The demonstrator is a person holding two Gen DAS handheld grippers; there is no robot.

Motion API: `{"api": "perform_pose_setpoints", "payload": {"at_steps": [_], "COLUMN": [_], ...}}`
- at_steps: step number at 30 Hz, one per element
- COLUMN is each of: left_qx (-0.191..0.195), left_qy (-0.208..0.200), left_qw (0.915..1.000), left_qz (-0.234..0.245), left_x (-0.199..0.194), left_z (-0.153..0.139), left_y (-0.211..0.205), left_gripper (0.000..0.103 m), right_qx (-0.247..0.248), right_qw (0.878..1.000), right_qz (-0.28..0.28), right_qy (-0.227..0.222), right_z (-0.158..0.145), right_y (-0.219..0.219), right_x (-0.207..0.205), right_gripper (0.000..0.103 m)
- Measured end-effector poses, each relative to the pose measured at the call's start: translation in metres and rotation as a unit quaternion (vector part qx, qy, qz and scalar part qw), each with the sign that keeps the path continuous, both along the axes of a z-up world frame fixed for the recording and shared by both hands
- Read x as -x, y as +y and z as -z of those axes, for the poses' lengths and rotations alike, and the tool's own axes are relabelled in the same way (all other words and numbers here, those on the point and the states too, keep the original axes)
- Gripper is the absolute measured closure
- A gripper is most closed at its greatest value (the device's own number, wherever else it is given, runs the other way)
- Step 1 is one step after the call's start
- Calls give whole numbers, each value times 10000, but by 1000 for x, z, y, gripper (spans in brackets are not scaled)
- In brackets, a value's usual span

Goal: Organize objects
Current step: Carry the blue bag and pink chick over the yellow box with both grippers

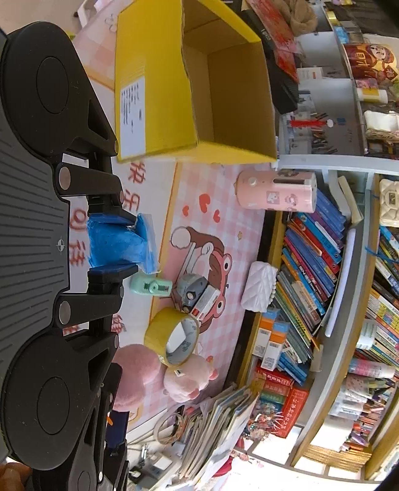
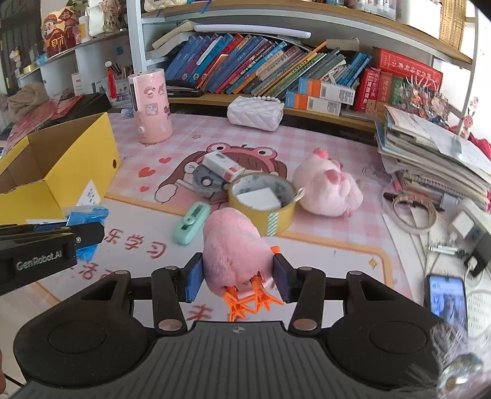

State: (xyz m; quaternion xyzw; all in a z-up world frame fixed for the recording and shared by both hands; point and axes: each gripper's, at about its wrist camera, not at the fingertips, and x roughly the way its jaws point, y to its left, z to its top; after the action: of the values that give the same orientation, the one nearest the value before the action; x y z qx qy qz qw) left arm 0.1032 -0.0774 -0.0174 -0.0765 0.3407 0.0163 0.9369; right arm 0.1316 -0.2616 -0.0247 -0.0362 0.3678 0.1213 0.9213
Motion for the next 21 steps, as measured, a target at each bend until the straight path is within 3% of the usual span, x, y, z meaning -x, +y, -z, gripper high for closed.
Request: {"api": "perform_pose_setpoints", "payload": {"at_steps": [21], "left_qx": [-9], "left_qy": [-221], "left_qw": [9994], "left_qz": [-279], "left_x": [90], "left_z": [-13], "left_y": [123], "left_gripper": [79], "right_qx": [16], "right_qw": [9996], "right_qz": [-260], "right_qy": [-74], "right_z": [-11], "right_y": [126], "right_x": [89], "right_gripper": [58]}}
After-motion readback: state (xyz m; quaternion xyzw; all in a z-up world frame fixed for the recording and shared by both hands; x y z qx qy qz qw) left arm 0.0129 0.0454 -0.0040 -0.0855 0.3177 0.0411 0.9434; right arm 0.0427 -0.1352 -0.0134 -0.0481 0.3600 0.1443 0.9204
